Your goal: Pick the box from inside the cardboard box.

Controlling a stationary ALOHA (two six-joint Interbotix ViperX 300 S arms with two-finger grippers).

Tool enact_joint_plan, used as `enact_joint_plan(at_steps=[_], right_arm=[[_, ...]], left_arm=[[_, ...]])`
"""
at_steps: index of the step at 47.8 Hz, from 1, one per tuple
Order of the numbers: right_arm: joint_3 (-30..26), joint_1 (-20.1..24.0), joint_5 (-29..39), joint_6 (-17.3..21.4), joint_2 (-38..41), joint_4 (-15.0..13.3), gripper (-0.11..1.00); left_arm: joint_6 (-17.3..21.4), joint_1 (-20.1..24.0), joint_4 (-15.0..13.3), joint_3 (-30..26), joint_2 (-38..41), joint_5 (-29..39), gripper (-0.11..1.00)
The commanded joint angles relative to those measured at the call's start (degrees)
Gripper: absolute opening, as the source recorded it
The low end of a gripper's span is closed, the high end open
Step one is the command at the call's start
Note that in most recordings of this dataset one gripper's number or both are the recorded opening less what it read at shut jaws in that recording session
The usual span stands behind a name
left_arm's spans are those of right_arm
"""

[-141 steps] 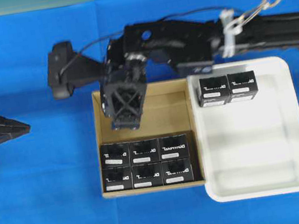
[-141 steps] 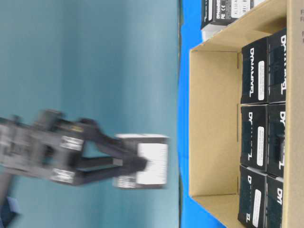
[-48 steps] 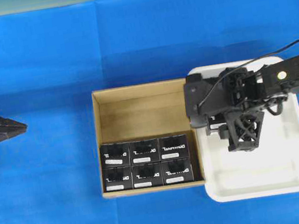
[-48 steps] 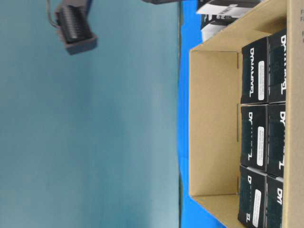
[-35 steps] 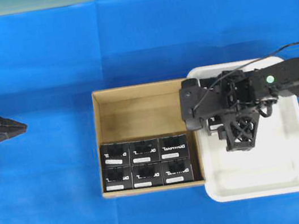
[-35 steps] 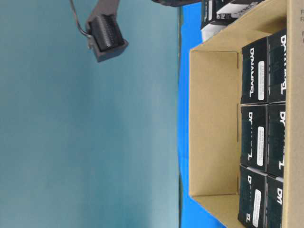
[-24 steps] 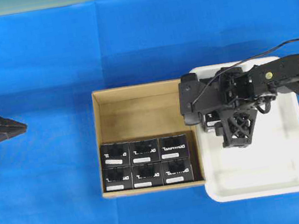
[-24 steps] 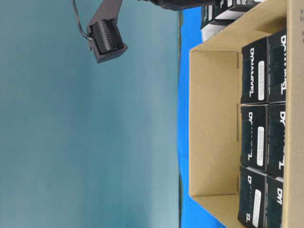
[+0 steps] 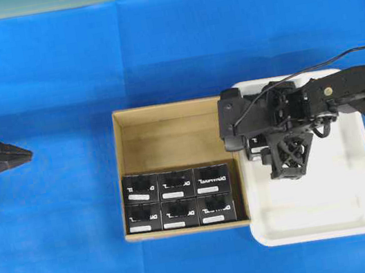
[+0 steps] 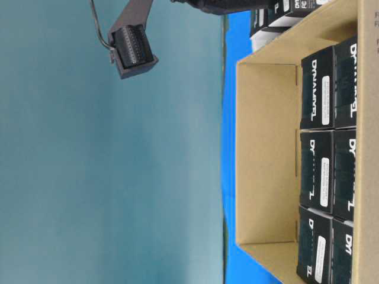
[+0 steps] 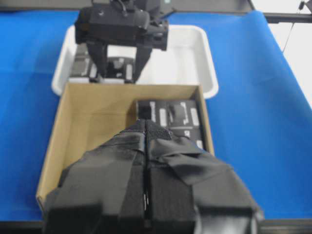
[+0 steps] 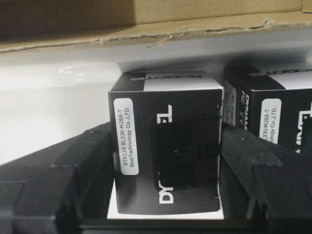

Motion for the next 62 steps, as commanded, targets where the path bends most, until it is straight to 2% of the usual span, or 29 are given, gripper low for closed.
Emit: enact_joint_plan(at_steps=[1,6,13,15,31,46,62], right_arm=[[-0.5,0.0,-0.6,0.2,0.3,0.0,0.62],[-0.6,0.0,-0.6,0.4,0.3,0.0,0.62],[-0.6,0.0,-1.0,0.5,0.3,0.1,0.81],[-0.6,0.0,-1.0,0.4,0.3,0.1,0.83],[-1.8,-0.1,0.0,0.2,-0.5,0.1,0.83],[-7.2,-0.2,5.9,1.3,-7.6,0.3,0.83],[-8.7,-0.7,4.4,1.8,-16.1,0.9,0.87]], left_arm=[[0.0,-0.1,0.2,-1.7,0.4,-0.3,-0.06],[0.0,-0.1,0.2,-1.8,0.4,-0.3,-0.06],[0.0,-0.1,0.2,-1.9,0.3,-0.3,-0.06],[0.0,-0.1,0.2,-2.0,0.2,-0.3,-0.06],[0.0,-0.1,0.2,-2.0,0.4,-0.3,-0.06],[-0.1,-0.1,0.2,-2.0,0.4,-0.3,-0.06],[0.1,-0.2,0.2,-2.0,0.4,0.6,-0.07]])
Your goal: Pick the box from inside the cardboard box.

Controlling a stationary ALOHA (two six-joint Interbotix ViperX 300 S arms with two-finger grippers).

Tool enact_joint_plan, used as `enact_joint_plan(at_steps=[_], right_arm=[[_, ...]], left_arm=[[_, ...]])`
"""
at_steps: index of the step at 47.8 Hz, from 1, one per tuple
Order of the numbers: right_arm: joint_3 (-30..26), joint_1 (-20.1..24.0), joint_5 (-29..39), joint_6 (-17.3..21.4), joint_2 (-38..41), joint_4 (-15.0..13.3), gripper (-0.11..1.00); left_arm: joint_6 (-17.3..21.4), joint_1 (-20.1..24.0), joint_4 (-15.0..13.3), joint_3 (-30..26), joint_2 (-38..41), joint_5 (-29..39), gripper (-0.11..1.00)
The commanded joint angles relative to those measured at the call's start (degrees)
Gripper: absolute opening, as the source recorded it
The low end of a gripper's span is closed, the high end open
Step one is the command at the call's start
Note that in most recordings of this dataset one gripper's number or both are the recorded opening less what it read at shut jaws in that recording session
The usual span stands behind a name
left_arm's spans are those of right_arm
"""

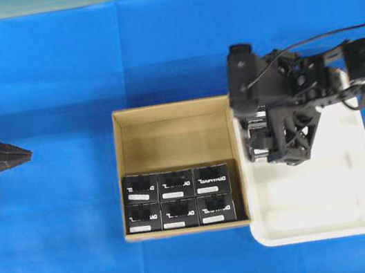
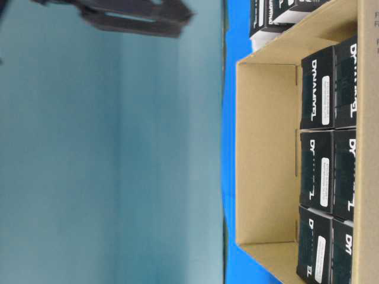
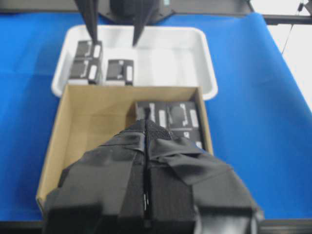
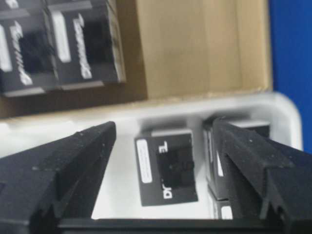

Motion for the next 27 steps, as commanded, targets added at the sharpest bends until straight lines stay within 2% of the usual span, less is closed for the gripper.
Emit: enact_joint_plan(at_steps=[1,20,27], right_arm=[[-0.5,-0.4,-1.1,0.1,-1.8,0.4,0.88],[1.9,-0.5,-4.5,0.0,-8.1,1.4,0.91],[4.9,-0.5,-6.2,0.0,-11.1,1.9,0.91]], left_arm=[[0.0,-0.1,0.0,-1.7,0.4,0.3,-0.07],[0.1,-0.1,0.0,-1.7,0.4,0.8,-0.07],[0.1,0.0,0.1,-1.6,0.4,1.5,-0.07]])
